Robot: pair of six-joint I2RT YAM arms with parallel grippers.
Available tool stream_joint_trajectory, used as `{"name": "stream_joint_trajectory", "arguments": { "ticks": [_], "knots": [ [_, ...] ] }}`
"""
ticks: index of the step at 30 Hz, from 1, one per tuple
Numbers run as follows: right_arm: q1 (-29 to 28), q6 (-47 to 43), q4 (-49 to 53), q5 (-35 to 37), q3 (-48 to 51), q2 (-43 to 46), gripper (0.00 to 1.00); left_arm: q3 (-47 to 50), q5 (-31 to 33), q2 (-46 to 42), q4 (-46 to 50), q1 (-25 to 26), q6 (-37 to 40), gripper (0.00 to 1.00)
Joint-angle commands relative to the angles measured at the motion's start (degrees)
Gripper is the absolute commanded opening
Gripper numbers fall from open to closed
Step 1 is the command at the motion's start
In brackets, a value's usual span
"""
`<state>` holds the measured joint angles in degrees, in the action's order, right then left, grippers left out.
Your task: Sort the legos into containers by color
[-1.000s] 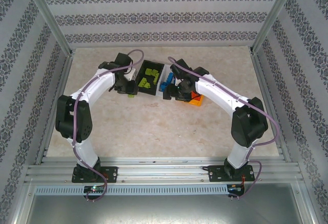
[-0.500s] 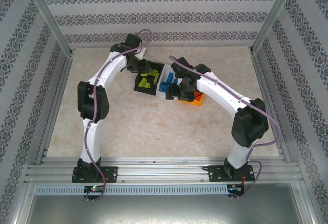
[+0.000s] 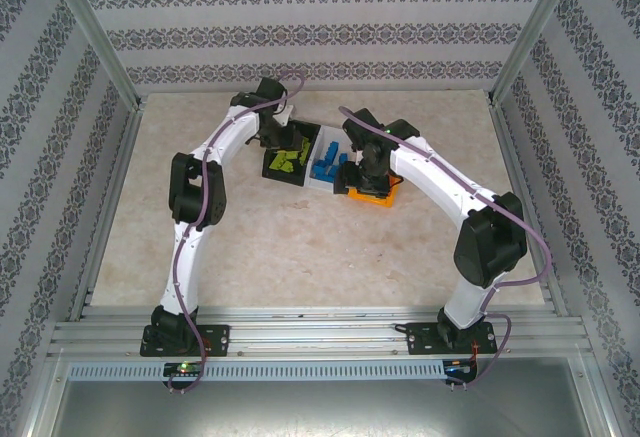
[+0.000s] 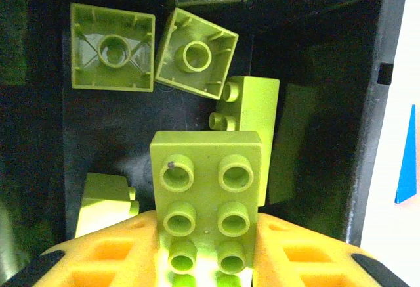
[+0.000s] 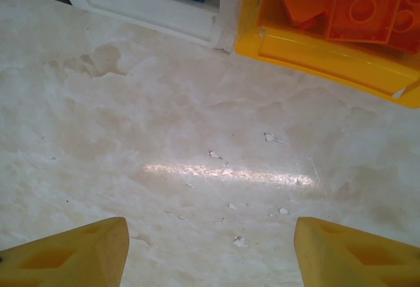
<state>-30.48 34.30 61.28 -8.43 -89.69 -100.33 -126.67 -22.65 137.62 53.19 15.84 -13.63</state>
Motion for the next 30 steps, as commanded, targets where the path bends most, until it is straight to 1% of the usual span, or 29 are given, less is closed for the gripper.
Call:
{"name": "stream_joint_trajectory", "arguments": {
  "ticks": [1,5,10,21,30],
  "knots": [
    [0.3,-0.8,1.7,0.5,-2.1,-0.9,0.68,-1.1,-1.6,1.0,-0.5,0.8,-1.3,0.39],
    [0.3,-1.1,2.0,0.3,-2.4,-1.4,0.69,-1.2,-1.4,1.0,-0.5,0.8,-1.2,0.45],
    [0.2,-1.1,1.6,0.1,-1.8,-1.0,0.69,-0.5,-1.3,0.7,-0.3,0.8,-1.2,0.56],
    [0.0,0.3,-1.6,-0.1,4.2,3.4,0.7,1.8,0.3,-4.0,0.2,1.4,-0.6,0.65],
    [-1.1,2.9,-5.8,0.3,10.8,9.1,0.7,5.5,2.3,-11.8,1.6,2.6,1.4,0.7]
  ]
}}
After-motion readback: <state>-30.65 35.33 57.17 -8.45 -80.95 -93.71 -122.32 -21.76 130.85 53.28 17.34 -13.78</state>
